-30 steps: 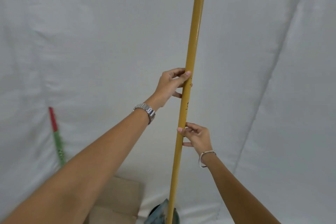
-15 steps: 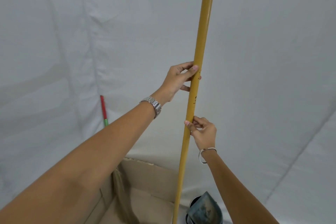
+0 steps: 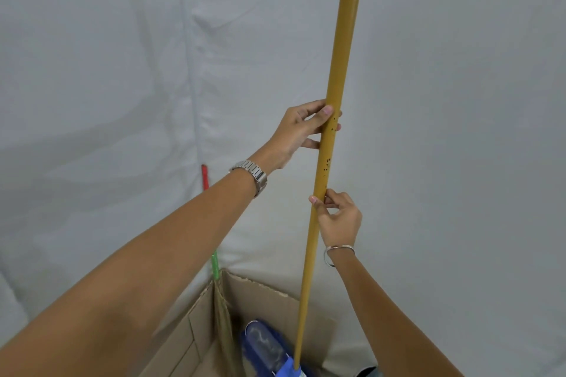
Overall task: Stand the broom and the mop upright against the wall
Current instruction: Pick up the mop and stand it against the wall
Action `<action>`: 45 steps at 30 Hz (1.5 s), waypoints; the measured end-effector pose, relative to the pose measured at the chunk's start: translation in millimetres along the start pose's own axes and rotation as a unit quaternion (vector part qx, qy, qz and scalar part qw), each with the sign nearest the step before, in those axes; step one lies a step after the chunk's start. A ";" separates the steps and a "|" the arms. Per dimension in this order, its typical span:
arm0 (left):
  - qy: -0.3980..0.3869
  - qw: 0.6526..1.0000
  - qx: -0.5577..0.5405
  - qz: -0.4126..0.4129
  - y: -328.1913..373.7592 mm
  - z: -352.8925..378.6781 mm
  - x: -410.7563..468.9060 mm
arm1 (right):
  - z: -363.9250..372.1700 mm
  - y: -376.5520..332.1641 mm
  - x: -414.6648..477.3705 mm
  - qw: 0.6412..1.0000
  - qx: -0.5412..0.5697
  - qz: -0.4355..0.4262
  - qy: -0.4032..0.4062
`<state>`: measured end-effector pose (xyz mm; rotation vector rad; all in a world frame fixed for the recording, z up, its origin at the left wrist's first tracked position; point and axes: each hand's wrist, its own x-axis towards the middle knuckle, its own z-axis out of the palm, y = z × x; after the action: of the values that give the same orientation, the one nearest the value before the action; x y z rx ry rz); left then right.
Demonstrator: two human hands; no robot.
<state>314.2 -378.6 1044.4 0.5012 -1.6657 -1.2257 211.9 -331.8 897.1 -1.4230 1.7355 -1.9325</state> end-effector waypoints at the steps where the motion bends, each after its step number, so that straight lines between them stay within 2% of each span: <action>1: 0.002 1.000 0.000 -0.002 -4.0 -8.9 3.4 | 10.5 0.4 1.9 1.000 0.001 0.004 0.000; 11: 0.045 0.999 -0.006 -0.008 -61.6 -116.6 47.9 | 126.2 24.1 37.9 0.997 0.024 0.024 -0.067; 19: 0.070 0.996 -0.010 -0.047 -123.6 -183.4 90.4 | 203.7 65.6 73.7 0.988 0.003 0.086 -0.129; 25: 0.039 0.994 0.011 -0.106 -188.9 -196.7 112.3 | 223.8 126.5 72.7 0.984 -0.012 0.141 -0.107; 31: 0.093 0.989 -0.029 -0.116 -217.6 -202.9 136.8 | 244.8 142.8 94.5 0.981 -0.009 0.157 -0.113; 35: 0.084 0.984 -0.047 -0.150 -224.8 -219.3 155.6 | 259.7 151.0 110.3 0.976 -0.001 0.178 -0.124; 39: 0.118 0.976 -0.069 -0.170 -236.3 -226.4 169.4 | 271.3 160.3 120.4 0.971 0.018 0.210 -0.115; 45: 0.129 0.975 -0.070 -0.169 -254.1 -229.2 173.2 | 277.4 169.6 125.3 0.970 0.025 0.222 -0.095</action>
<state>384.5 -727.9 902.5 0.8427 -1.2989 -1.4426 272.7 -654.4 780.0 -1.0476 1.7210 -1.5398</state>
